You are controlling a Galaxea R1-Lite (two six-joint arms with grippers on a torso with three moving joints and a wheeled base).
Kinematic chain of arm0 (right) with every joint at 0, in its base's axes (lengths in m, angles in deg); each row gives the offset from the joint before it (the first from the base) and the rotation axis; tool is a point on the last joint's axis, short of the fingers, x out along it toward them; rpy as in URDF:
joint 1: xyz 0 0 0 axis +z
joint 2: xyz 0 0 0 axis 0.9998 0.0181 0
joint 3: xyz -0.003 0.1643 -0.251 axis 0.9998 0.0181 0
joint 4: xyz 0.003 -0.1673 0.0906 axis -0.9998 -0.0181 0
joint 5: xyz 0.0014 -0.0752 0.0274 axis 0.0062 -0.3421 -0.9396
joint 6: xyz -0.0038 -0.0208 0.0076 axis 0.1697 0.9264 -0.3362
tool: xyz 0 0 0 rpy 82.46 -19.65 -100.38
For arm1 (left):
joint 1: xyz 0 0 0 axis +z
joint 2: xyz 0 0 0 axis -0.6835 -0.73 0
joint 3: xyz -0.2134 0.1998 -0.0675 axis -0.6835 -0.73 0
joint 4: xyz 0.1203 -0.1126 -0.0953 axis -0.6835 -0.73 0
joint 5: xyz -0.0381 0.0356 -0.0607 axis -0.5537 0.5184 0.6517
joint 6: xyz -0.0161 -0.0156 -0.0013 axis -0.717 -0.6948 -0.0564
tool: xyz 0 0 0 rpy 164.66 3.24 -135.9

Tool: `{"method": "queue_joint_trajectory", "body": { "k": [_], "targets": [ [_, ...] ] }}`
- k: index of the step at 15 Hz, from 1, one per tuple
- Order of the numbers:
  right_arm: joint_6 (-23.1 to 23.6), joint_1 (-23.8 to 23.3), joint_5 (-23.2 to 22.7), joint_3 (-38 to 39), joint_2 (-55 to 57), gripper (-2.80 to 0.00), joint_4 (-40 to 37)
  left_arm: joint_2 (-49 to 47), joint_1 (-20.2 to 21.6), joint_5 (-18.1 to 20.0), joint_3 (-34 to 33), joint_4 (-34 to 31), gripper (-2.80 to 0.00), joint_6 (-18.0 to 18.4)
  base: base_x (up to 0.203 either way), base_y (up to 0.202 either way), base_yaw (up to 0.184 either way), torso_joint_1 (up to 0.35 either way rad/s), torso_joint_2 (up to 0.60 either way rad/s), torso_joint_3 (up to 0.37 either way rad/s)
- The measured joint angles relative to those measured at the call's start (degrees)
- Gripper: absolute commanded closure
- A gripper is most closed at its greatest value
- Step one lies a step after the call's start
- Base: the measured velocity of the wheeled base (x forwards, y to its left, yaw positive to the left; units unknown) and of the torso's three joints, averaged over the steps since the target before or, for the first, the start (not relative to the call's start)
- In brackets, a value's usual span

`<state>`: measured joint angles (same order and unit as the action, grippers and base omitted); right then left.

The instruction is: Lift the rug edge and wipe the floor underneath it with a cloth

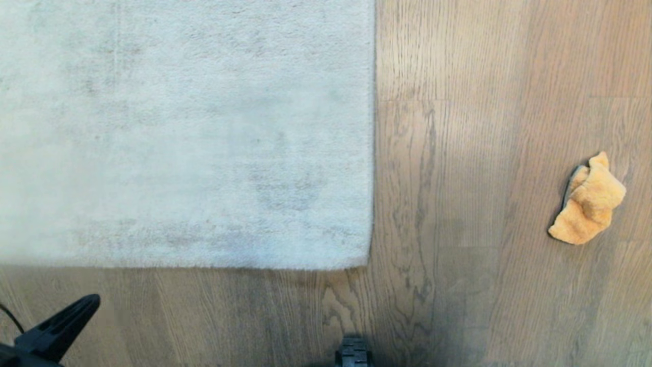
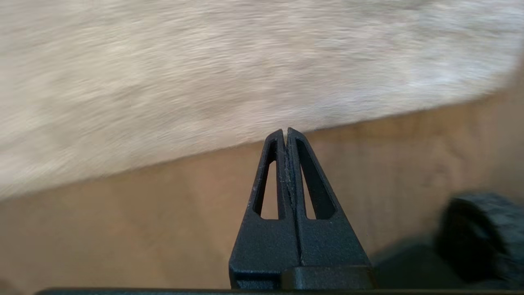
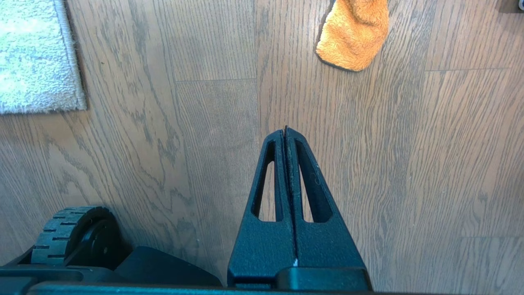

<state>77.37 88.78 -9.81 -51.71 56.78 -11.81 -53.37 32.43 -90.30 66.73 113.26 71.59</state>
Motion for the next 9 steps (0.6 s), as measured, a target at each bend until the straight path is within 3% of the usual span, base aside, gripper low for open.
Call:
{"method": "queue_joint_trajectory", "body": {
  "k": [3, 6, 9],
  "targets": [
    [0.0, 0.0, 0.0, 0.0, 0.0, 0.0, 0.0, 11.1, 4.9, 0.0, -0.2, -9.7, 0.0, -0.6, 0.0, 0.0, 0.0, 0.0, 0.0, 0.0],
    [0.0, 0.0, 0.0, 0.0, 0.0, 0.0, 0.0, 20.3, 6.8, 0.4, -0.3, -20.6, 0.0, -2.8, 0.0, 0.0, 0.0, 0.0, 0.0, 0.0],
    [0.0, 0.0, 0.0, 0.0, 0.0, 0.0, 0.0, 27.3, 9.0, 2.5, -0.2, -26.8, 0.0, -3.5, 0.0, 0.0, 0.0, 0.0, 0.0, 0.0]
  ]
}}
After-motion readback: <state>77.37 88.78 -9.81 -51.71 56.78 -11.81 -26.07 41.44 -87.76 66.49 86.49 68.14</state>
